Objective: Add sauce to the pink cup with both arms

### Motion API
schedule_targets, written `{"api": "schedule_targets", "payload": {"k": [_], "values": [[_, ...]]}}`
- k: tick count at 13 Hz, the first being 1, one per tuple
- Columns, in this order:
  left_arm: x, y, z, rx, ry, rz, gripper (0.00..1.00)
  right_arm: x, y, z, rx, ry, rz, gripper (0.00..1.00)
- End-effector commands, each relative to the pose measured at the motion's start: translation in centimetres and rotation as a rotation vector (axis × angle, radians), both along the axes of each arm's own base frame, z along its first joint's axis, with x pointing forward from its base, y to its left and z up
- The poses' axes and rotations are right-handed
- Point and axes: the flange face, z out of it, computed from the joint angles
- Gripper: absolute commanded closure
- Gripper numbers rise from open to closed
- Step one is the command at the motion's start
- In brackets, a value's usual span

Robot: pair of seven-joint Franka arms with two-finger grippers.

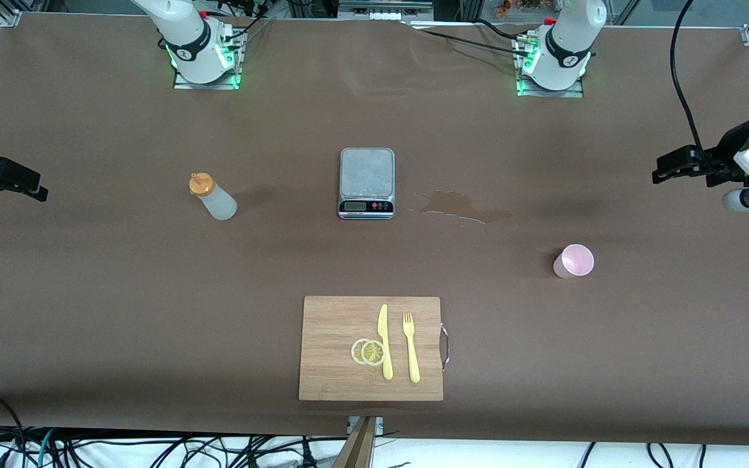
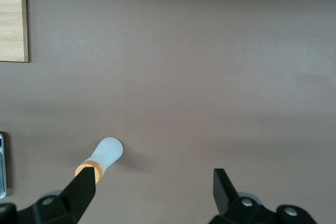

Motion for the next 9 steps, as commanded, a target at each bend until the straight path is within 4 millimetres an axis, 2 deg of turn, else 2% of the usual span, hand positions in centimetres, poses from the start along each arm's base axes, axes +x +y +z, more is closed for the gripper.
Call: {"api": "schedule_targets", "payload": {"k": [1, 6, 9], "values": [[0.3, 0.1, 0.5, 0.017, -0.005, -0.021, 0.0, -0.3, 0.1, 0.5, -0.002, 0.003, -0.017, 0.01], [0.4, -0.2, 0.4, 0.011, -0.003, -0.022, 0.0, -0.3, 0.1, 0.4, -0.002, 0.008, -0.017, 0.01], [1.1, -0.1, -1.2, 0.008, 0.021, -0.028, 0.0, -0.3, 0.1, 0.4, -0.002, 0.008, -0.018, 0.01]]}}
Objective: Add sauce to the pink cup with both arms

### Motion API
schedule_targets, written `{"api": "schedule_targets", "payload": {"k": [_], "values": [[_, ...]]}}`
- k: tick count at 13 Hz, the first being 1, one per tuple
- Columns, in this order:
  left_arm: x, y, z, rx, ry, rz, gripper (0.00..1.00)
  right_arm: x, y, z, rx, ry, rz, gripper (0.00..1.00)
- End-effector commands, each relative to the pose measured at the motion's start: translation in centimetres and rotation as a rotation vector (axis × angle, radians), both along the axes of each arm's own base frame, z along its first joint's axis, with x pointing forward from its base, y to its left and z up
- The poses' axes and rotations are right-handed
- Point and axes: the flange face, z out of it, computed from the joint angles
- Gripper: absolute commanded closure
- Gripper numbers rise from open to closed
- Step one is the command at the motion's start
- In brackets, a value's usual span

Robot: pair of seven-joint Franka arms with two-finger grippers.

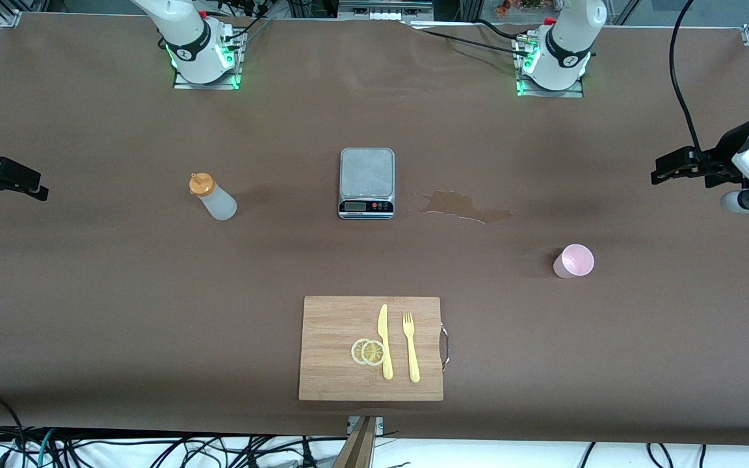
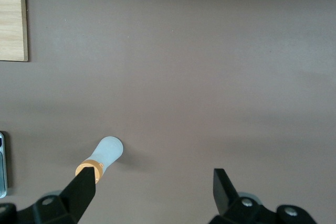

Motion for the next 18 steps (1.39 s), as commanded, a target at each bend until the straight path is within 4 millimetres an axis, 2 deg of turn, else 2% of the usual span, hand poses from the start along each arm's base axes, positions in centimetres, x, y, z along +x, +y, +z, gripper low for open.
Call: {"api": "schedule_targets", "payload": {"k": [1, 5, 6, 8, 14, 16, 18], "values": [[0.9, 0.0, -0.7, 0.01, 0.013, -0.028, 0.0, -0.3, 0.1, 0.3, -0.002, 0.005, -0.015, 0.01], [2.9, 0.7, -5.5, 0.008, 0.034, -0.022, 0.0, -0.3, 0.1, 0.3, -0.002, 0.005, -0.015, 0.01], [3.4, 0.6, -8.5, 0.014, 0.058, -0.027, 0.0, -0.3, 0.1, 0.3, -0.002, 0.005, -0.015, 0.01], [3.8, 0.9, -12.5, 0.056, 0.048, -0.041, 0.0, -0.3, 0.2, 0.4, -0.002, 0.004, -0.014, 0.01], [4.4, 0.7, -21.5, 0.046, -0.004, -0.044, 0.0, -0.3, 0.1, 0.3, -0.002, 0.007, -0.015, 0.01], [4.4, 0.8, -24.1, 0.039, -0.019, -0.038, 0.0, -0.3, 0.1, 0.3, -0.002, 0.005, -0.015, 0.01], [4.7, 0.8, -25.5, 0.033, -0.021, -0.033, 0.0, -0.3, 0.1, 0.3, -0.002, 0.005, -0.015, 0.01]]}}
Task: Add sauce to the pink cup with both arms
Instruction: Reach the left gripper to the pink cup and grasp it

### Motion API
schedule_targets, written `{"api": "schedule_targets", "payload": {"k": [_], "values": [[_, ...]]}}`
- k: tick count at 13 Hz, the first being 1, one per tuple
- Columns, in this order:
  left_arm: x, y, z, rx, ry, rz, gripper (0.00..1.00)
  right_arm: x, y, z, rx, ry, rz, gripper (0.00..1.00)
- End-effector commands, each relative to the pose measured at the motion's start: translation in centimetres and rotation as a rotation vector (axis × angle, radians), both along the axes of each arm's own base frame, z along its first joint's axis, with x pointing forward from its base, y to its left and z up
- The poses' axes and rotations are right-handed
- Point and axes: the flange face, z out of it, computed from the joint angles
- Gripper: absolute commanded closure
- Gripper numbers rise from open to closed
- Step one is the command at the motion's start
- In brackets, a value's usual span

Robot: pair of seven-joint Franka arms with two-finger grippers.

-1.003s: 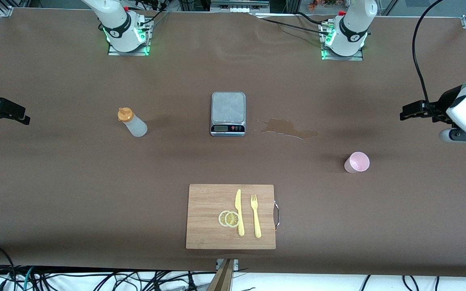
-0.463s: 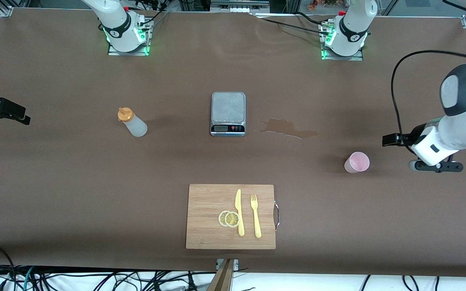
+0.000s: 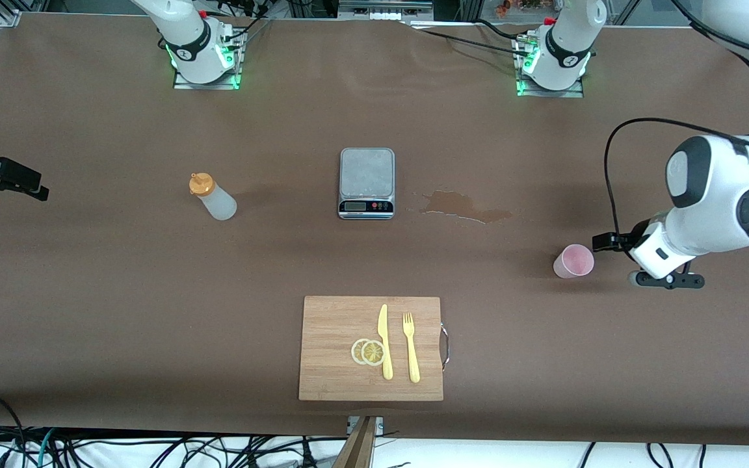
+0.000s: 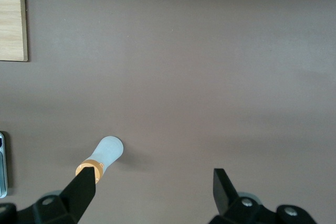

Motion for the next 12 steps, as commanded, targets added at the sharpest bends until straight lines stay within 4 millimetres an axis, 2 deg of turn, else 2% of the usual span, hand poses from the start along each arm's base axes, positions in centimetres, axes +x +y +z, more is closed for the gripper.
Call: {"api": "schedule_targets", "payload": {"k": [1, 3, 7, 12], "values": [[0.3, 0.2, -1.6, 0.004, -0.022, -0.017, 0.01, -0.3, 0.1, 0.4, -0.002, 0.003, -0.014, 0.01], [0.8, 1.1, -3.5, 0.002, -0.034, -0.004, 0.01, -0.3, 0.0, 0.4, -0.002, 0.003, -0.014, 0.01], [0.8, 1.2, -5.2, -0.001, -0.028, -0.002, 0.01, -0.3, 0.1, 0.4, -0.002, 0.002, -0.014, 0.01], [-0.3, 1.3, -7.8, -0.003, -0.03, 0.0, 0.02, -0.3, 0.1, 0.5, -0.002, 0.002, -0.014, 0.01]]}}
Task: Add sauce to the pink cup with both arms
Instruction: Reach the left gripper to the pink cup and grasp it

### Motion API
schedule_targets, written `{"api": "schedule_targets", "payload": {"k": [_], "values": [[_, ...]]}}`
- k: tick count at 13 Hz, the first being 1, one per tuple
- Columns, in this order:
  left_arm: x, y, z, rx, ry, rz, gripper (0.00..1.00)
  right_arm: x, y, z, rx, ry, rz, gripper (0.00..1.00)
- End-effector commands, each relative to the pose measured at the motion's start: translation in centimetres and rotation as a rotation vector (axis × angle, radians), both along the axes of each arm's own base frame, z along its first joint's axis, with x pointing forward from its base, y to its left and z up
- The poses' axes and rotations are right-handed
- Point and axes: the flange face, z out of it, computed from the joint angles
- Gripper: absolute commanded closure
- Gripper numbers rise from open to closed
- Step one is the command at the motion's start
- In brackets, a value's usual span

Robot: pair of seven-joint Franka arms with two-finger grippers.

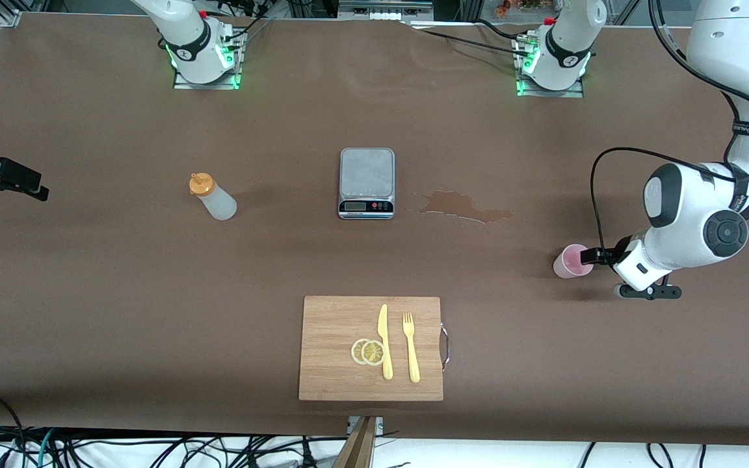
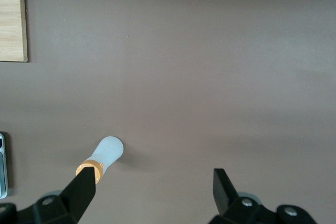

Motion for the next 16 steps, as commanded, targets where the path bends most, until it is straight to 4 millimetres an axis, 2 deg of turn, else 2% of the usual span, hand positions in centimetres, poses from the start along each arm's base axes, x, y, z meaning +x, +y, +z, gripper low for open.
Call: {"api": "schedule_targets", "payload": {"k": [1, 3, 4, 5, 6, 7, 8, 9, 11, 14, 16], "values": [[-0.9, 0.2, -1.2, 0.005, -0.026, -0.019, 0.02, -0.3, 0.1, 0.5, -0.002, 0.002, -0.01, 0.01], [-1.1, 0.2, -1.5, 0.004, -0.026, -0.017, 0.09, -0.3, 0.5, 0.5, -0.002, 0.003, -0.004, 0.01], [-1.2, 0.3, -1.6, 0.005, -0.023, -0.015, 0.16, -0.2, 1.2, 0.6, -0.001, 0.002, 0.008, 0.01], [-1.2, 0.3, -1.5, 0.004, -0.02, -0.013, 0.3, -0.2, 1.2, 0.6, -0.001, -0.001, 0.008, 0.01], [-1.3, 0.2, -1.5, 0.004, -0.017, -0.006, 0.52, -0.2, 1.1, 0.6, -0.001, -0.001, 0.008, 0.01], [-1.2, 0.2, -1.4, -0.003, -0.016, 0.007, 0.7, -0.3, 1.0, 0.6, -0.001, 0.002, 0.006, 0.01], [-1.2, 0.4, -1.4, -0.01, -0.016, 0.019, 0.82, -0.3, 1.0, 0.6, -0.001, 0.002, 0.006, 0.01], [-1.2, 0.4, -1.4, -0.017, -0.015, 0.025, 0.89, -0.3, 1.0, 0.6, -0.002, 0.002, 0.007, 0.01], [-1.2, 0.4, -1.4, -0.016, -0.011, 0.025, 1.0, -0.3, 0.9, 0.6, -0.003, 0.002, 0.005, 0.01], [-1.1, 0.3, -1.2, -0.023, -0.014, 0.03, 1.0, -0.3, 0.8, 0.5, -0.002, 0.003, 0.002, 0.01], [-0.6, -0.7, 0.1, -0.045, -0.014, 0.038, 1.0, -0.3, 0.8, 0.5, -0.002, 0.003, 0.002, 0.01]]}}
